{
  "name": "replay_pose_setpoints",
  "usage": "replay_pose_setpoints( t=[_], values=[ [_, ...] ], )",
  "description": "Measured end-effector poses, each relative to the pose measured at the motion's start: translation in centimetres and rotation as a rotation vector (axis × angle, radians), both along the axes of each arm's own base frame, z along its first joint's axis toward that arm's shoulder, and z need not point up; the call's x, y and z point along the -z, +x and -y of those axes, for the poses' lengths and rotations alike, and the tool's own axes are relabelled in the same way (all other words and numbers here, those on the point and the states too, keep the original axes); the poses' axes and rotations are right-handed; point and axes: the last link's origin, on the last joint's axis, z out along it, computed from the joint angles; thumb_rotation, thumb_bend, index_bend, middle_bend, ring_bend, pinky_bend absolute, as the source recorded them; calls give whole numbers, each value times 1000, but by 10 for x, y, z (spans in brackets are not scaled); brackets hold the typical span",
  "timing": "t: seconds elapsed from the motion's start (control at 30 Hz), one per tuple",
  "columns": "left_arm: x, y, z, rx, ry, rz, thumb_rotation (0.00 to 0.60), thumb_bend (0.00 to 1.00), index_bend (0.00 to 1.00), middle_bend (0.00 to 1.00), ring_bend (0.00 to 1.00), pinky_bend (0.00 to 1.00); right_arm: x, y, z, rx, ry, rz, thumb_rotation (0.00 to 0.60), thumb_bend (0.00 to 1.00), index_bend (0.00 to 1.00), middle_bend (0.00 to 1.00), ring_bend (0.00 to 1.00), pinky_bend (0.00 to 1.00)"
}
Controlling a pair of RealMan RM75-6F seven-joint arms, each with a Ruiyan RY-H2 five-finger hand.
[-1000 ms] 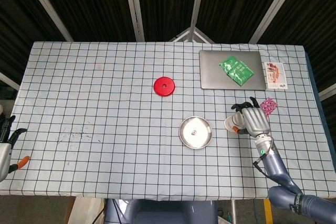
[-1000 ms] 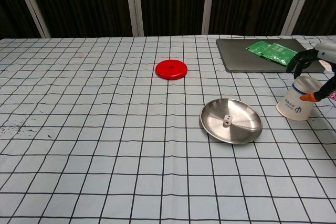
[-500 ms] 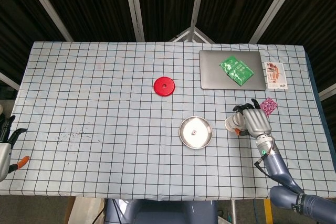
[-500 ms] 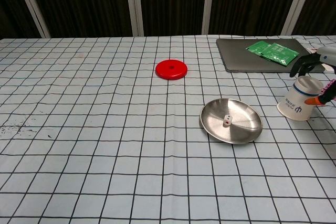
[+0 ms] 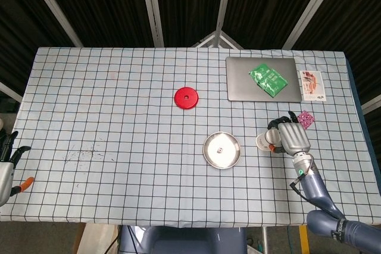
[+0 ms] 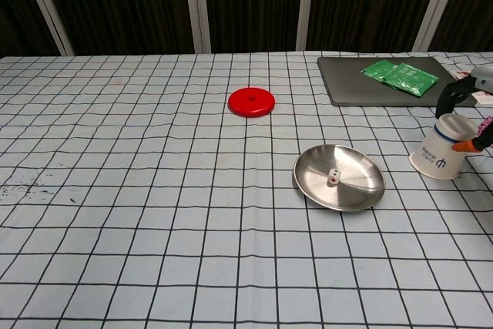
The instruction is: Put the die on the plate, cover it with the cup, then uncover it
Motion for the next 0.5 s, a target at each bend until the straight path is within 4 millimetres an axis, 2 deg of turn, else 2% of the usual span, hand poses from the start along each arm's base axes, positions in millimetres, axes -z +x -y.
replay_pose_setpoints(
  t=[0.5],
  values=[
    [1,0,0,1,-5,-1,600,230,265,0,0,128,-1,2,0,-16,-14,4,600,251,466,411,257,0]
  ],
)
